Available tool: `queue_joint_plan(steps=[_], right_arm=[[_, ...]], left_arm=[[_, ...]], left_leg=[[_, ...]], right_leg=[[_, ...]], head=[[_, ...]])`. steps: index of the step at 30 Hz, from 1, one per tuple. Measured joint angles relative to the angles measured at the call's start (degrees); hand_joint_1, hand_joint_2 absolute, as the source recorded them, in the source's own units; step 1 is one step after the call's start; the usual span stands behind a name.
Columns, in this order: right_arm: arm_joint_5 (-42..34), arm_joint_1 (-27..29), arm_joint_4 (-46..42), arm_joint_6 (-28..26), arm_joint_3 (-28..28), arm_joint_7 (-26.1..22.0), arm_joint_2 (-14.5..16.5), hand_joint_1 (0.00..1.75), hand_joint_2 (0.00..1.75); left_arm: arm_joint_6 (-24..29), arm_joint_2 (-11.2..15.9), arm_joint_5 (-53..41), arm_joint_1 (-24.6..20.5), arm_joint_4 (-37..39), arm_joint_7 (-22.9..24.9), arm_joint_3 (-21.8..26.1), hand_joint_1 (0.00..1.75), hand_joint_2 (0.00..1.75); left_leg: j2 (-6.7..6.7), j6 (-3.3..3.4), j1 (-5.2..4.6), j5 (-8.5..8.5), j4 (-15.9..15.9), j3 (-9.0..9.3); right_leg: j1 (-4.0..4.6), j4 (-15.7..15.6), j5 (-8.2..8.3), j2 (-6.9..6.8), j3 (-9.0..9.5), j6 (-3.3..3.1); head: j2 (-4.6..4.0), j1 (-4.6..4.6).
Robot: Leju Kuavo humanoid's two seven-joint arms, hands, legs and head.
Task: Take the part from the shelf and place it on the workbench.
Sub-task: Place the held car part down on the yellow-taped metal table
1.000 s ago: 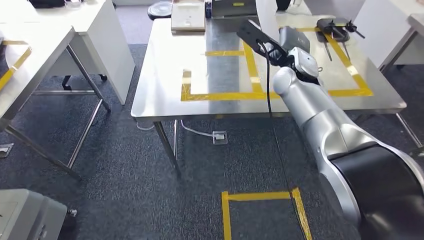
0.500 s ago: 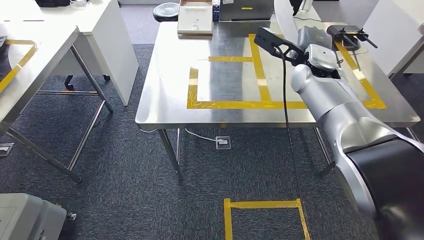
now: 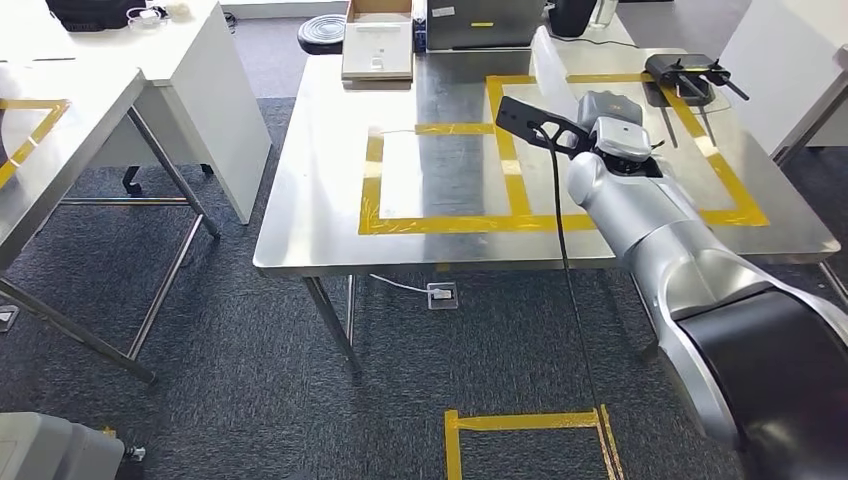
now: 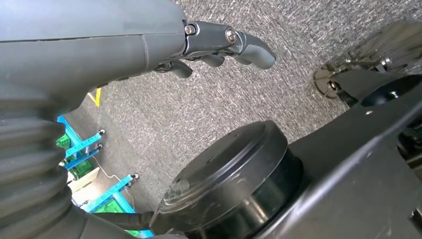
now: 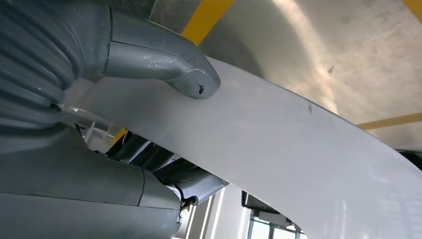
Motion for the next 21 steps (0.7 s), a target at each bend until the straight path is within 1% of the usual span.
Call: queue_joint_plan(steps=[1, 3, 4, 5, 6, 8, 9, 10, 11, 12, 13, 14, 15, 16, 17, 19, 20, 21], right_arm=[[0.0, 0.1, 0.0, 0.1, 0.0, 0.0, 0.0, 1.75, 1.75], [0.1, 0.2, 0.1, 0.3, 0.0, 0.0, 0.1, 1.75, 1.75], [0.3, 0.2, 0.1, 0.3, 0.0, 0.0, 0.1, 1.75, 1.75], [0.4, 0.2, 0.1, 0.3, 0.0, 0.0, 0.1, 1.75, 1.75], [0.5, 0.2, 0.1, 0.3, 0.0, 0.0, 0.1, 1.75, 1.75], [0.6, 0.4, 0.2, 0.4, 0.0, 0.0, 0.0, 1.75, 1.75], [0.6, 0.7, 0.3, 0.4, 0.0, 0.0, 0.0, 1.75, 1.75], [0.6, 1.0, 0.4, 0.5, 0.0, 0.0, -0.1, 1.75, 1.75], [0.7, 1.2, 0.5, 0.6, 0.0, -0.1, -0.1, 1.75, 1.75], [0.8, 1.3, 0.5, 0.6, 0.0, -0.2, -0.1, 1.75, 1.75], [1.0, 1.3, 0.5, 0.6, 0.0, -0.3, -0.2, 1.75, 1.75], [1.1, 1.2, 0.5, 0.7, 0.0, -0.4, -0.2, 1.75, 1.75], [1.2, 1.2, 0.6, 0.7, 0.0, -0.5, -0.2, 1.75, 1.75], [1.3, 1.2, 0.6, 0.7, 0.0, -0.6, -0.2, 1.75, 1.75], [1.3, 1.2, 0.6, 0.7, 0.0, -0.6, -0.3, 1.75, 1.75], [1.5, 1.1, 0.5, 0.7, 0.0, -0.6, -0.3, 1.75, 1.75], [1.6, 1.0, 0.5, 0.7, 0.0, -0.6, -0.3, 1.75, 1.75], [1.6, 0.9, 0.5, 0.6, 0.0, -0.6, -0.2, 1.75, 1.75]], left_arm=[[0.0, 0.0, 0.1, 0.1, 0.0, 0.0, 0.0, 0.0, 1.75], [0.0, -0.2, 0.3, 0.4, 0.0, 0.0, 0.1, 0.0, 1.75], [0.0, -0.2, 0.4, 0.5, 0.0, -0.1, 0.1, 0.0, 1.75], [0.0, -0.3, 0.5, 0.5, 0.0, -0.1, 0.1, 0.0, 1.75], [0.0, -0.3, 0.5, 0.6, 0.0, -0.1, 0.2, 0.0, 1.75], [0.0, -0.3, 0.5, 0.6, 0.0, -0.2, 0.3, 0.0, 1.75], [0.0, -0.3, 0.5, 0.7, 0.0, -0.2, 0.4, 0.0, 1.75], [0.0, -0.3, 0.5, 0.8, 0.0, -0.2, 0.4, 0.0, 1.75], [0.0, -0.3, 0.5, 0.9, 0.0, -0.2, 0.4, 0.0, 1.75], [0.0, -0.3, 0.4, 0.9, 0.0, -0.2, 0.4, 0.0, 1.75], [0.0, -0.3, 0.4, 0.9, 0.0, -0.2, 0.4, 0.0, 1.75], [0.0, -0.3, 0.4, 0.8, 0.0, -0.2, 0.4, 0.0, 1.75], [0.0, -0.3, 0.3, 0.7, 0.0, -0.3, 0.4, 0.0, 1.75], [0.0, -0.3, 0.3, 0.6, 0.0, -0.4, 0.4, 0.0, 1.75], [0.0, -0.3, 0.3, 0.5, 0.0, -0.5, 0.5, 0.0, 1.75], [0.0, -0.3, 0.3, 0.5, 0.0, -0.6, 0.5, 0.0, 1.75], [0.0, -0.3, 0.3, 0.5, -0.1, -0.6, 0.5, 0.0, 1.75], [0.0, -0.3, 0.3, 0.5, -0.1, -0.6, 0.5, 0.0, 1.75]], left_leg=[[-0.02, 0.23, -0.1, -0.42, -0.5, 0.33], [-0.06, 0.75, 0.01, -0.65, -0.9, 0.61], [-0.07, 1.06, 0.08, -0.75, -1.1, 0.85], [-0.06, 1.38, 0.18, -0.85, -1.3, 1.13], [-0.05, 1.64, 0.24, -1.02, -1.4, 1.38], [-0.05, 1.95, 0.24, -1.47, -1.4, 1.75], [-0.08, 1.95, 0.26, -1.74, -1.3, 2.0], [-0.11, 1.88, 0.29, -2.06, -1.3, 2.31], [-0.15, 1.75, 0.34, -2.43, -1.2, 2.7], [-0.17, 1.54, 0.39, -2.86, -1.0, 3.12], [-0.19, 1.24, 0.33, -3.28, -0.9, 3.45], [-0.22, 0.89, 0.25, -3.62, -0.8, 3.63], [-0.24, 0.54, 0.16, -3.85, -0.7, 3.72], [-0.26, 0.16, 0.07, -3.99, -0.8, 3.78], [-0.26, -0.18, 0.1, -4.09, -0.9, 3.87], [-0.14, -0.83, 0.22, -4.64, -0.6, 3.88], [-0.08, -1.08, 0.27, -5.33, 0.8, 3.3], [-0.03, -1.27, 0.32, -6.44, 3.5, 2.02]], right_leg=[[0.06, 0.0, -0.17, 0.03, 0.01, 0.27], [-0.04, 0.0, -0.55, -0.01, 0.1, 0.88], [-0.08, 0.7, -1.05, -0.09, -0.15, 1.2], [-0.14, 2.5, -1.98, -0.17, -1.01, 1.52], [-0.25, 5.5, -3.26, -0.24, -2.57, 1.78], [-0.4, 13.1, -5.86, -0.28, -6.99, 2.13], [-0.5, 15.7, -6.11, -0.29, -8.89, 2.26], [-0.62, 16.3, -5.17, -0.3, -9.86, 2.35], [-0.75, 14.4, -3.09, -0.34, -9.63, 2.41], [-0.91, 10.7, -0.22, -0.43, -8.48, 2.47], [-0.97, 6.5, 2.02, -0.52, -6.86, 2.52], [-0.95, 3.1, 3.42, -0.6, -5.46, 2.4], [-0.87, 1.0, 3.92, -0.64, -4.6, 2.2], [-0.7, 0.4, 3.57, -0.62, -4.3, 1.86], [-0.61, 0.2, 3.39, -0.57, -4.23, 1.42], [-0.71, -0.1, 3.21, -0.47, -3.71, 0.55], [-0.81, -0.3, 3.11, -0.44, -3.31, 0.13], [-0.84, -0.4, 2.93, -0.43, -2.86, -0.28]], head=[[0.0, 0.01], [0.0, 0.02], [0.0, 0.03], [0.0, 0.04], [0.0, 0.05], [0.0, 0.05], [0.0, 0.05], [0.0, 0.05], [0.0, 0.06], [0.0, 0.06], [0.0, 0.05], [0.0, 0.05], [0.0, 0.03], [0.0, 0.03], [0.0, 0.05], [0.0, 0.04], [0.0, -0.01], [0.0, -0.05]])
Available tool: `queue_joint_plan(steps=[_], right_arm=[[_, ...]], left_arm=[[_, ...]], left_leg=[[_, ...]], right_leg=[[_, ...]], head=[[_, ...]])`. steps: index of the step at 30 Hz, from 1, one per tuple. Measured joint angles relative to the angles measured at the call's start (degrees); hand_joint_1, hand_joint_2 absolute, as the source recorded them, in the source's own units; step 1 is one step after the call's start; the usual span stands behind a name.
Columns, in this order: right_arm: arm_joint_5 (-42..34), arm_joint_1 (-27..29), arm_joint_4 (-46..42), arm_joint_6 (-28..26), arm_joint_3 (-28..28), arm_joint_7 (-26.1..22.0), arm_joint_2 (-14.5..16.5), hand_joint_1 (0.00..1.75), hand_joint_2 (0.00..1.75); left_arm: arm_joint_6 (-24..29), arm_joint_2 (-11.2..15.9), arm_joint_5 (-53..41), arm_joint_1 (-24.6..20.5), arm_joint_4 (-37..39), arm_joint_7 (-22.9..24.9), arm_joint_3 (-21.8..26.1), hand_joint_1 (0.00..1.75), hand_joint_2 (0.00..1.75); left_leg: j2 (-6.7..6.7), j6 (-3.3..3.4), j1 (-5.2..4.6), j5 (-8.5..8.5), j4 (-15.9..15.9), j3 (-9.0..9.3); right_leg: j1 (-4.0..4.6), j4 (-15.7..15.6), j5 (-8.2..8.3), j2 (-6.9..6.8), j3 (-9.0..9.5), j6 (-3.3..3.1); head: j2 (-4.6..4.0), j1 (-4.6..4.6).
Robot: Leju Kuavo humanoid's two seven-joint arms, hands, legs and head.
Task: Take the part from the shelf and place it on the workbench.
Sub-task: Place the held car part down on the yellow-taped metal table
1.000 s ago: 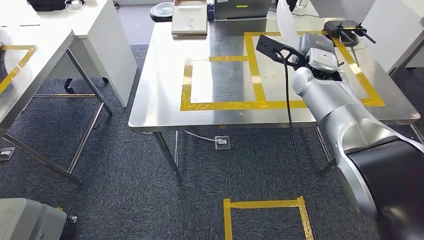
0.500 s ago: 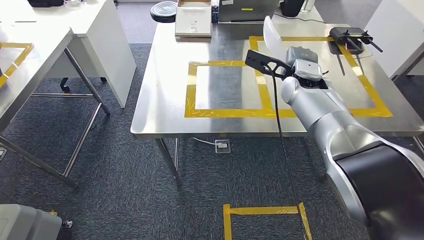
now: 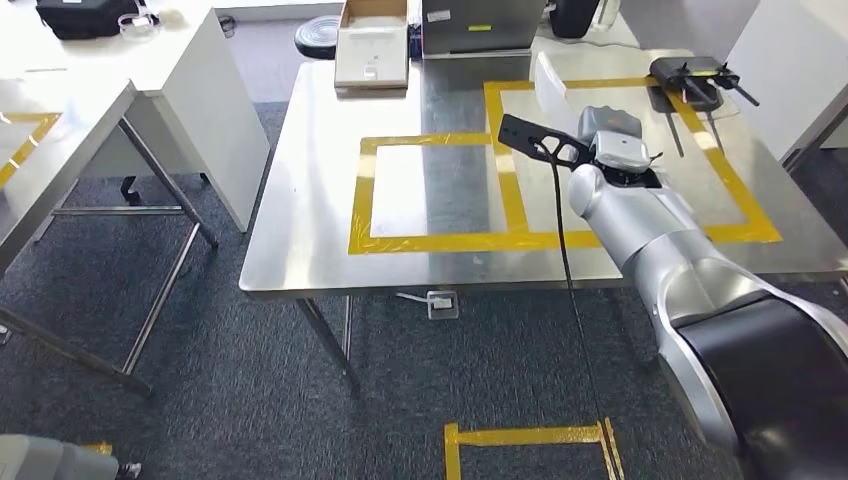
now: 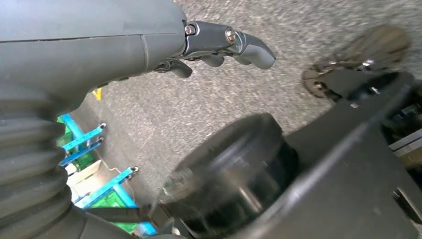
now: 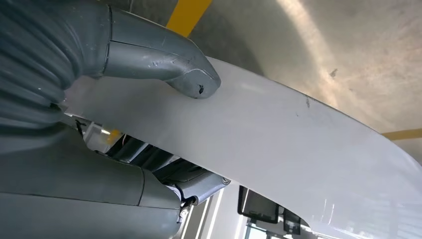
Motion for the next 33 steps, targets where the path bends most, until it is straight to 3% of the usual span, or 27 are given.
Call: queue_joint_plan(steps=[2, 3, 4, 5, 7, 9, 14, 16, 18, 19, 20, 22, 24, 25, 29, 31, 33], right_arm=[[0.0, 0.1, 0.0, 0.0, 0.0, -0.1, 0.1, 1.75, 1.75], [0.0, 0.2, 0.0, 0.0, 0.0, -0.1, 0.2, 1.75, 1.75], [0.0, 0.4, 0.0, 0.0, 0.0, -0.2, 0.2, 1.75, 1.75], [0.0, 0.4, 0.0, 0.0, 0.0, -0.2, 0.2, 1.75, 1.75], [0.0, 0.4, 0.0, 0.1, 0.0, -0.2, 0.3, 1.75, 1.75], [0.0, 0.3, 0.0, 0.0, 0.0, -0.3, 0.3, 1.75, 1.75], [-0.2, 0.1, 0.0, -0.1, 0.0, -0.7, 0.3, 1.75, 1.75], [-0.3, 0.0, 0.0, -0.1, 0.0, -0.8, 0.2, 1.75, 1.75], [-0.4, 0.2, 0.0, -0.2, 0.0, -0.8, 0.2, 1.75, 1.75], [-0.4, 0.4, 0.0, -0.1, 0.0, -0.8, 0.2, 1.75, 1.75], [-0.4, 0.5, 0.0, -0.1, 0.0, -0.7, 0.2, 1.75, 1.75], [-0.4, 0.5, 0.0, -0.1, 0.0, -0.7, 0.1, 1.75, 1.75], [-0.4, 0.3, 0.0, -0.1, 0.0, -0.8, 0.1, 1.75, 1.75], [-0.3, 0.3, 0.0, -0.1, 0.0, -0.8, 0.0, 1.75, 1.75], [-0.2, 0.3, 0.0, -0.1, 0.0, -0.7, -0.1, 1.75, 1.75], [0.0, 0.1, 0.0, -0.1, 0.0, -0.8, 0.0, 1.75, 1.75], [0.1, 0.1, 0.0, 0.0, 0.0, -0.9, 0.1, 1.75, 1.75]], left_arm=[[0.0, 0.0, 0.0, 0.0, 0.0, 0.0, 0.0, 0.0, 1.75], [0.0, 0.0, 0.0, 0.0, 0.0, 0.0, 0.0, 0.0, 1.75], [0.0, 0.0, 0.0, 0.1, 0.0, 0.0, 0.0, 0.0, 1.75], [0.0, 0.0, 0.0, 0.2, 0.0, 0.0, 0.0, 0.0, 1.75], [0.0, 0.0, 0.0, 0.3, 0.0, 0.1, 0.0, 0.0, 1.75], [0.0, 0.1, 0.0, 0.3, 0.0, 0.1, 0.0, 0.0, 1.75], [0.0, 0.0, -0.3, 0.3, 0.0, 0.3, 0.0, 0.0, 1.75], [0.0, 0.0, -0.4, 0.2, 0.0, 0.3, 0.0, 0.0, 1.75], [0.0, 0.0, -0.4, 0.1, 0.0, 0.2, 0.0, 0.0, 1.75], [0.0, -0.1, -0.4, 0.2, 0.0, 0.2, 0.0, 0.0, 1.75], [0.0, -0.1, -0.4, 0.2, 0.0, 0.2, 0.0, 0.0, 1.75], [0.0, -0.1, -0.4, 0.2, 0.0, 0.2, 0.0, 0.0, 1.75], [0.0, 0.0, -0.5, 0.1, 0.0, 0.2, 0.0, 0.0, 1.75], [0.0, 0.0, -0.5, 0.1, 0.0, 0.2, 0.0, 0.0, 1.75], [0.0, 0.0, -0.5, 0.1, -0.1, 0.3, 0.0, 0.0, 1.75], [0.0, 0.0, -0.5, 0.0, -0.1, 0.4, 0.0, 0.0, 1.75], [0.0, 0.0, -0.5, -0.1, -0.1, 0.4, 0.0, 0.0, 1.75]], left_leg=[[0.02, -0.19, 0.0, -2.53, 7.5, -4.2], [0.03, -0.19, 0.0, -3.02, 10.5, -6.19], [0.02, -0.11, -0.03, -2.46, 11.5, -7.36], [0.02, 0.07, -0.07, -0.88, 10.5, -7.44], [0.04, 0.74, -0.28, 3.83, 3.4, -5.0], [0.07, 1.46, -0.63, 6.02, -2.8, -2.1], [-0.02, 2.64, -0.54, 5.34, -5.0, -0.49], [0.01, 3.14, -0.31, 5.17, -5.4, 0.01], [0.02, 3.39, -0.25, 4.81, -5.4, 0.31], [0.0, 3.37, -0.21, 4.59, -5.3, 0.5], [-0.03, 3.28, -0.14, 4.33, -5.2, 0.72], [-0.1, 2.85, 0.05, 3.63, -4.9, 1.3], [-0.15, 2.12, 0.0, 2.88, -4.5, 1.62], [-0.17, 1.74, -0.08, 2.64, -4.3, 1.67], [-0.02, 0.39, 0.07, 1.94, -3.9, 1.68], [0.07, 0.02, 0.13, 0.0, 0.3, -0.35], [0.08, -0.11, 0.12, -2.6, 7.9, -4.58]], right_leg=[[0.21, 0.0, -0.57, 0.03, 0.68, -0.54], [0.36, 0.1, -0.88, 0.07, 1.0, -0.67], [0.49, 0.1, -1.21, 0.12, 1.34, -0.71], [0.59, 0.2, -1.54, 0.17, 1.68, -0.7], [0.67, 0.4, -2.27, 0.21, 2.42, -0.53], [0.85, 0.5, -2.86, 0.25, 2.78, -0.1], [0.88, 1.4, -4.15, 0.16, 2.64, 1.31], [0.68, 6.9, -6.6, 0.14, -0.19, 1.85], [0.41, 14.3, -8.9, 0.12, -4.57, 2.29], [0.26, 16.3, -8.85, 0.11, -6.11, 2.47], [0.1, 16.3, -7.73, 0.09, -6.71, 2.62], [-0.24, 10.1, -2.94, -0.04, -4.8, 2.89], [-0.28, 3.1, 0.09, -0.2, -1.8, 2.9], [-0.2, 1.3, 0.37, -0.24, -1.02, 2.67], [0.02, 0.5, -0.23, -0.08, -0.29, 0.92], [-0.09, 0.2, -0.49, -0.06, 0.42, 0.14], [0.1, 0.3, -0.95, -0.02, 0.93, -0.35]], head=[[0.0, -0.05], [0.0, -0.04], [0.0, -0.03], [0.0, -0.03], [0.0, -0.03], [0.0, -0.01], [0.0, 0.07], [0.0, 0.14], [0.0, 0.18], [0.0, 0.19], [0.0, 0.19], [0.0, 0.19], [0.0, 0.17], [0.0, 0.14], [0.0, 0.03], [0.0, -0.08], [0.0, -0.14]])
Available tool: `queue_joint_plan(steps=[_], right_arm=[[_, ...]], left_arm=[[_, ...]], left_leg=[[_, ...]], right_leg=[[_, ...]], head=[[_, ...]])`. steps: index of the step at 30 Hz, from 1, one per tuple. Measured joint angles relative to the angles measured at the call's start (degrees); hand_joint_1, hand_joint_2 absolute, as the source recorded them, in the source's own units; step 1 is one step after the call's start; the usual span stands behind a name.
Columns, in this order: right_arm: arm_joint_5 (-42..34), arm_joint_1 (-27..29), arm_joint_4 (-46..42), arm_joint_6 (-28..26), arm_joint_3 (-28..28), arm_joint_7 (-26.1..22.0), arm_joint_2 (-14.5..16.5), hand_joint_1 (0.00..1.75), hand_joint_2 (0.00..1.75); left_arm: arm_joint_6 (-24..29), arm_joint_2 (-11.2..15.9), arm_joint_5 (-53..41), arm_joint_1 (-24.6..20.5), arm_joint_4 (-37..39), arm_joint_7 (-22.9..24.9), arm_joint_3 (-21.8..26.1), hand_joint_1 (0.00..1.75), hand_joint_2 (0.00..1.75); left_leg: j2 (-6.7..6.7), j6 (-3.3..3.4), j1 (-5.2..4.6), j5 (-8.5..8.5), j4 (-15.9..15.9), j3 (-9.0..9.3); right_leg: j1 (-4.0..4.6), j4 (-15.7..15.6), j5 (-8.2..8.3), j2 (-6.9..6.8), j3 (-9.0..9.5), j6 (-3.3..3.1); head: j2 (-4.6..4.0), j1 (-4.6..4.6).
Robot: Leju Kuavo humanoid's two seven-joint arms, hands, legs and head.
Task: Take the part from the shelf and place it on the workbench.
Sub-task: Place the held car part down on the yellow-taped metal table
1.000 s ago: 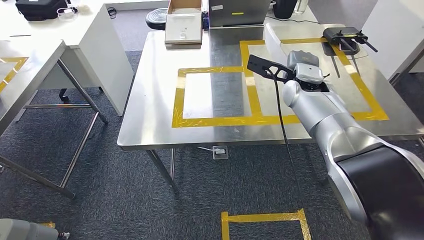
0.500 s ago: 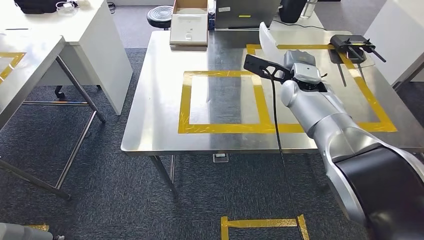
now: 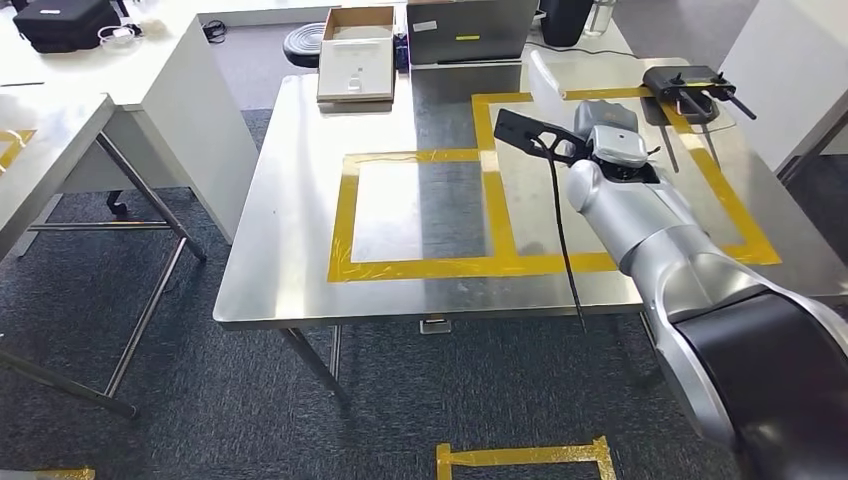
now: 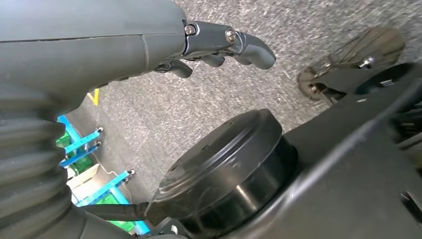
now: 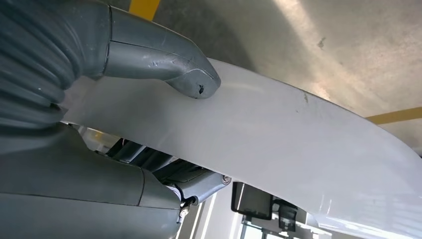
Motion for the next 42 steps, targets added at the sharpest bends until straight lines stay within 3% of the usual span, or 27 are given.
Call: queue_joint_plan(steps=[1, 2, 3, 5, 6, 8, 11, 13, 15, 16, 17, 18, 19, 20, 22, 27, 35, 39, 42], right_arm=[[0.0, 0.1, 0.0, 0.0, 0.0, 0.0, 0.0, 1.75, 1.75], [0.0, 0.2, 0.0, 0.0, 0.0, 0.0, 0.1, 1.75, 1.75], [0.1, 0.2, 0.0, 0.1, 0.0, 0.0, 0.1, 1.75, 1.75], [0.1, 0.1, 0.0, 0.1, 0.0, -0.1, 0.2, 1.75, 1.75], [0.2, 0.0, 0.0, 0.1, 0.0, -0.2, 0.2, 1.75, 1.75], [0.2, 0.0, 0.0, 0.2, 0.0, -0.3, 0.3, 1.75, 1.75], [0.3, -0.1, 0.0, 0.2, 0.0, -0.4, 0.4, 1.75, 1.75], [0.3, -0.3, -0.1, 0.2, 0.0, -0.4, 0.4, 1.75, 1.75], [0.3, -0.2, -0.1, 0.2, 0.0, -0.3, 0.2, 1.75, 1.75], [0.3, 0.0, 0.0, 0.2, 0.0, -0.3, 0.1, 1.75, 1.75], [0.3, 0.2, 0.0, 0.2, 0.0, -0.2, 0.0, 1.75, 1.75], [0.3, 0.3, 0.0, 0.2, 0.0, -0.1, -0.1, 1.75, 1.75], [0.4, 0.3, 0.0, 0.3, 0.0, -0.2, -0.2, 1.75, 1.75], [0.5, 0.2, 0.0, 0.5, 0.0, -0.4, -0.2, 1.75, 1.75], [1.1, 0.0, 0.0, 1.5, 0.0, -1.4, -0.2, 1.75, 1.75], [2.5, 0.7, 0.0, 3.3, 0.0, -3.2, 0.4, 1.75, 1.75], [2.5, 1.2, 0.0, 3.5, 0.0, -3.7, 0.8, 1.75, 1.75], [2.6, 1.2, 0.0, 3.7, 0.0, -4.5, 1.1, 1.75, 1.75], [2.8, 1.2, 0.0, 3.9, 0.0, -4.4, 1.3, 0.44, 1.75]], left_arm=[[0.0, 0.0, 0.0, 0.0, 0.0, 0.0, 0.0, 0.0, 1.75], [0.0, 0.0, 0.0, 0.0, 0.0, 0.0, 0.0, 0.0, 1.75], [0.0, 0.0, 0.0, 0.0, 0.0, 0.0, 0.0, 0.0, 1.75], [0.0, 0.0, 0.1, 0.0, 0.0, 0.0, 0.0, 0.0, 1.75], [0.0, 0.0, 0.2, 0.0, 0.0, 0.0, 0.0, 0.0, 1.75], [0.0, 0.0, 0.2, -0.1, 0.0, 0.0, 0.0, 0.0, 1.75], [0.0, -0.3, 0.2, -0.2, 0.0, 0.1, 0.0, 0.0, 1.75], [0.0, -0.4, 0.1, -0.3, 0.0, 0.0, 0.0, 0.0, 1.75], [0.0, -0.5, 0.0, -0.4, 0.0, -0.5, 0.0, 0.0, 1.75], [0.0, -0.6, -0.2, -0.4, 0.0, -0.8, 0.0, 0.0, 1.75], [0.0, -0.6, -0.3, -0.4, 0.0, -1.0, 0.0, 0.0, 1.75], [0.0, -0.7, -0.4, -0.3, 0.0, -1.2, 0.0, 0.0, 1.75], [0.0, -0.8, -0.5, -0.3, 0.0, -1.3, 0.0, 0.0, 1.75], [0.0, -0.8, -0.5, -0.3, 0.0, -1.4, 0.0, 0.0, 1.75], [0.0, -0.8, -0.2, -0.4, 0.0, -1.5, 0.0, 0.0, 1.75], [0.0, -0.8, 0.5, -0.3, 0.1, -1.6, 0.0, 0.0, 1.75], [0.0, -0.9, 0.6, -0.2, 0.1, -1.9, 0.1, 0.0, 1.75], [0.0, -0.9, 1.0, -0.1, 0.1, -2.3, 0.3, 0.0, 1.75], [0.0, -0.9, 1.0, 0.1, 0.1, -2.3, 0.3, 0.0, 1.75]], left_leg=[[0.0, 0.04, -0.01, -0.4, 2.7, -1.84], [-0.01, 0.16, -0.04, 0.23, 3.6, -2.84], [-0.01, 0.39, -0.09, 1.96, 2.0, -2.63], [0.0, 1.12, -0.35, 6.27, -5.3, 0.32], [0.01, 1.47, -0.54, 7.52, -8.9, 1.99], [-0.03, 1.95, -0.85, 7.8, -12.0, 3.69], [-0.13, 2.56, -0.64, 7.73, -12.6, 4.16], [-0.1, 3.1, -0.36, 7.77, -13.1, 4.51], [-0.09, 3.47, -0.36, 7.59, -13.1, 4.6], [-0.12, 3.55, -0.35, 7.48, -13.0, 4.61], [-0.16, 3.56, -0.32, 7.35, -12.9, 4.65], [-0.22, 3.49, -0.27, 7.17, -12.7, 4.7], [-0.28, 3.33, -0.2, 6.95, -12.5, 4.79], [-0.3, 3.08, -0.15, 6.68, -12.3, 4.86], [-0.31, 2.46, -0.27, 6.19, -11.8, 4.82], [-0.17, 3.02, -0.6, 6.12, -12.1, 5.15], [-0.11, 1.69, -0.55, 6.43, -12.9, 5.57], [-0.11, 1.48, -0.55, 6.44, -12.9, 5.57], [-0.13, 1.47, -0.59, 6.43, -12.9, 5.56]], right_leg=[[0.14, 0.1, -0.24, 0.04, 0.21, -0.11], [0.26, 0.1, -0.49, 0.09, 0.43, -0.16], [0.35, 0.2, -0.74, 0.14, 0.7, -0.14], [0.46, 0.3, -1.26, 0.18, 1.33, 0.04], [0.55, 0.3, -1.49, 0.22, 1.54, 0.23], [0.65, 0.2, -1.76, 0.25, 1.7, 0.71], [0.64, 0.5, -2.28, 0.18, 1.65, 1.59], [0.57, 4.2, -4.28, 0.14, -0.14, 2.16], [0.38, 11.5, -7.24, 0.13, -4.12, 2.6], [0.27, 14.7, -8.0, 0.12, -6.06, 2.79], [0.13, 16.1, -7.73, 0.11, -7.25, 2.94], [-0.02, 15.2, -6.31, 0.08, -7.32, 3.05], [-0.18, 12.2, -4.06, 0.04, -6.27, 3.13], [-0.32, 8.0, -1.93, -0.03, -4.6, 3.2], [-0.27, 1.9, 0.27, -0.04, -1.76, 3.03], [-0.07, 0.3, 0.43, 0.24, -0.93, 2.25], [-0.01, 0.4, 0.35, 0.29, -0.92, 1.76], [-0.02, 0.4, 0.35, 0.29, -0.9, 1.74], [-0.03, 0.3, 0.35, 0.28, -0.84, 1.75]], head=[[0.0, 0.0], [0.0, 0.0], [0.0, 0.01], [0.0, 0.02], [0.0, 0.02], [0.0, 0.02], [0.0, 0.05], [0.0, 0.12], [0.0, 0.15], [0.0, 0.15], [0.0, 0.16], [0.0, 0.16], [0.0, 0.17], [0.0, 0.17], [0.0, 0.15], [0.0, 0.05], [0.0, 0.04], [0.0, 0.04], [0.0, 0.04]])
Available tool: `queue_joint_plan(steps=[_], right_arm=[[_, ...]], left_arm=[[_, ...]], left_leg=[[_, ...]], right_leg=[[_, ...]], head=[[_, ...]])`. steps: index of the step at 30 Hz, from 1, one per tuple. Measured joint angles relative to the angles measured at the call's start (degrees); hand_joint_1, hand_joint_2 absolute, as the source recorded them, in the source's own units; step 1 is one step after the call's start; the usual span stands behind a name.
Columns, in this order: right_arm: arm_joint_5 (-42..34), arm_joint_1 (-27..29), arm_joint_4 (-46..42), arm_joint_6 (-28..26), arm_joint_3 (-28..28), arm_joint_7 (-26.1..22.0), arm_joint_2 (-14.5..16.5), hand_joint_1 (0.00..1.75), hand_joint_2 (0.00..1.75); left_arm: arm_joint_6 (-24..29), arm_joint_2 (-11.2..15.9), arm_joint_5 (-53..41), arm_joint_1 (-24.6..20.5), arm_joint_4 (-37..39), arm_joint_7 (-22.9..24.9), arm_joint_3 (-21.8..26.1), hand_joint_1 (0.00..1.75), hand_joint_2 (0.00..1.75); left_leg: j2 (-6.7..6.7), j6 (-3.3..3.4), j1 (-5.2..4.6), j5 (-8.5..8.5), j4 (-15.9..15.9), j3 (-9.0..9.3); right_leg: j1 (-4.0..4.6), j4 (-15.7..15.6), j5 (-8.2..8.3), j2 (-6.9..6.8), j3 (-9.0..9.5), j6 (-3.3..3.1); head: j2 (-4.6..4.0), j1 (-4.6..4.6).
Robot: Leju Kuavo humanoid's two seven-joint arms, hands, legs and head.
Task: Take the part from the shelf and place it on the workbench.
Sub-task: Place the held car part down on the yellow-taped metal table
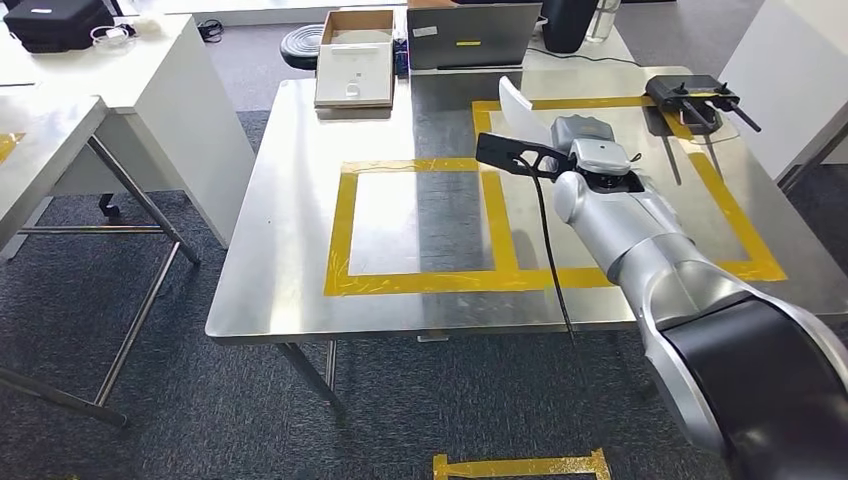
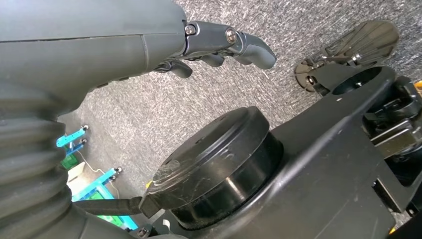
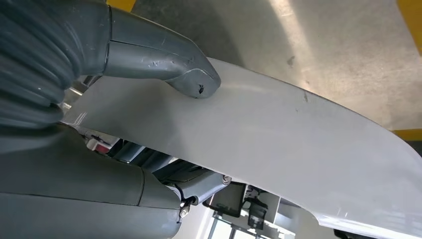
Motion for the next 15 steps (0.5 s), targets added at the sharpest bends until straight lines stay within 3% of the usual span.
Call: queue_joint_plan(steps=[1, 15], right_arm=[[0.1, 0.0, 0.0, 0.1, 0.0, 0.0, 0.0, 0.0, 1.75], [0.2, 0.1, 0.0, 0.6, 0.0, -0.3, 0.0, 0.0, 1.75]], left_arm=[[0.0, 0.0, 0.0, 0.1, 0.0, 0.0, 0.0, 0.0, 1.75], [0.0, -0.2, -0.2, 0.5, 0.0, 0.1, 0.0, 0.0, 1.75]], left_leg=[[-0.01, 0.0, -0.01, 0.0, 0.0, 0.0], [-0.03, 0.08, -0.05, -0.05, 0.1, 0.01]], right_leg=[[0.0, 0.0, 0.0, -0.01, 0.03, 0.01], [-0.01, -0.3, 0.12, -0.03, 0.26, 0.19]], head=[[0.0, 0.0], [0.0, 0.0]])
